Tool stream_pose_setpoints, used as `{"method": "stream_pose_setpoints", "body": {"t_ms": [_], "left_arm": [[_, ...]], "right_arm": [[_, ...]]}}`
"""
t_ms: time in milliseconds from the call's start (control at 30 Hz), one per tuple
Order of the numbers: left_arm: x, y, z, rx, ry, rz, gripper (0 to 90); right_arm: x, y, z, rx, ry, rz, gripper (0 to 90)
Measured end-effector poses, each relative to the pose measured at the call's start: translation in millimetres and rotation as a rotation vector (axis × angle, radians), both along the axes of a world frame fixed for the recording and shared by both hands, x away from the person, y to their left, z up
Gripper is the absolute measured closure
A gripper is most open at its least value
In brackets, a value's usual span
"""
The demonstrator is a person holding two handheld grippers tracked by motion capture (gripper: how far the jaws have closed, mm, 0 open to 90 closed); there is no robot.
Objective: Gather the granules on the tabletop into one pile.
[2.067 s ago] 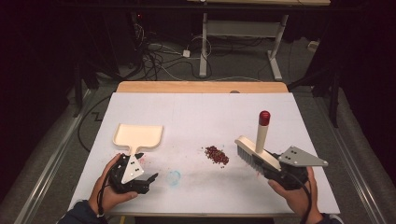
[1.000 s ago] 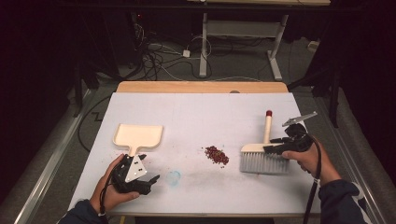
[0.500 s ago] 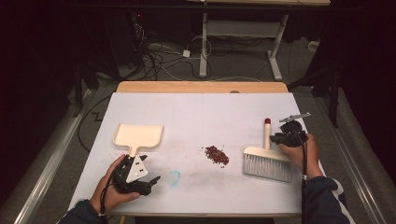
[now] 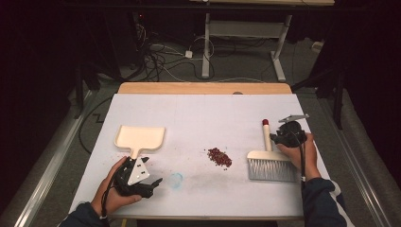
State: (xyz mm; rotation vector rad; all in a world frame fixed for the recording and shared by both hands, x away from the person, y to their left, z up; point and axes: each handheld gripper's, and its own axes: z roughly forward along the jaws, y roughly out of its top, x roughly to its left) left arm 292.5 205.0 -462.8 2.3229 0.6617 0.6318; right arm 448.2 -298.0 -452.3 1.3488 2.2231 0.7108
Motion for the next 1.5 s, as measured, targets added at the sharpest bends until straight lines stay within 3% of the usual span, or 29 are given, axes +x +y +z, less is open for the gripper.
{"method": "stream_pose_setpoints", "body": {"t_ms": [133, 267, 367, 500, 567, 667, 800, 867, 1033, 1500], "left_arm": [[-0.8, 0.6, 1.1, -0.004, -0.007, 0.002, 17.1], [-0.6, 1.9, 2.3, -0.013, -0.013, 0.008, 17.1], [0.1, 1.9, 3.8, -0.020, -0.025, 0.014, 17.1], [0.2, 3.8, 4.2, -0.023, -0.040, 0.035, 17.1], [-1.1, 5.5, 4.7, -0.025, -0.045, 0.047, 17.1], [-3.6, 6.9, 5.5, -0.023, -0.061, 0.061, 17.0], [-5.1, 9.2, 5.9, -0.033, -0.070, 0.067, 15.7], [-5.8, 10.4, 5.3, -0.027, -0.066, 0.066, 15.7], [-5.8, 9.2, 4.1, -0.031, -0.064, 0.059, 15.7], [-3.1, 5.6, 4.2, -0.014, -0.068, 0.065, 15.7]], "right_arm": [[-0.3, 0.2, 0.6, -0.004, -0.021, -0.008, 61.6], [-14.4, -1.4, 16.2, 0.048, -0.106, -0.007, 52.7], [-37.1, 1.4, 33.6, 0.142, -0.213, 0.049, 46.0], [-72.3, 11.5, 52.4, 0.205, -0.361, 0.135, 38.9], [-88.8, 16.8, 55.5, 0.219, -0.404, 0.180, 36.1], [-112.0, 25.2, 49.5, 0.196, -0.448, 0.218, 31.9], [-138.3, 37.2, 35.4, 0.130, -0.480, 0.262, 26.9], [-147.8, 41.0, 30.4, 0.134, -0.480, 0.275, 24.5], [-159.1, 50.6, 21.7, 0.064, -0.484, 0.294, 23.5], [-160.7, 50.5, 20.3, 0.084, -0.496, 0.299, 22.8]]}}
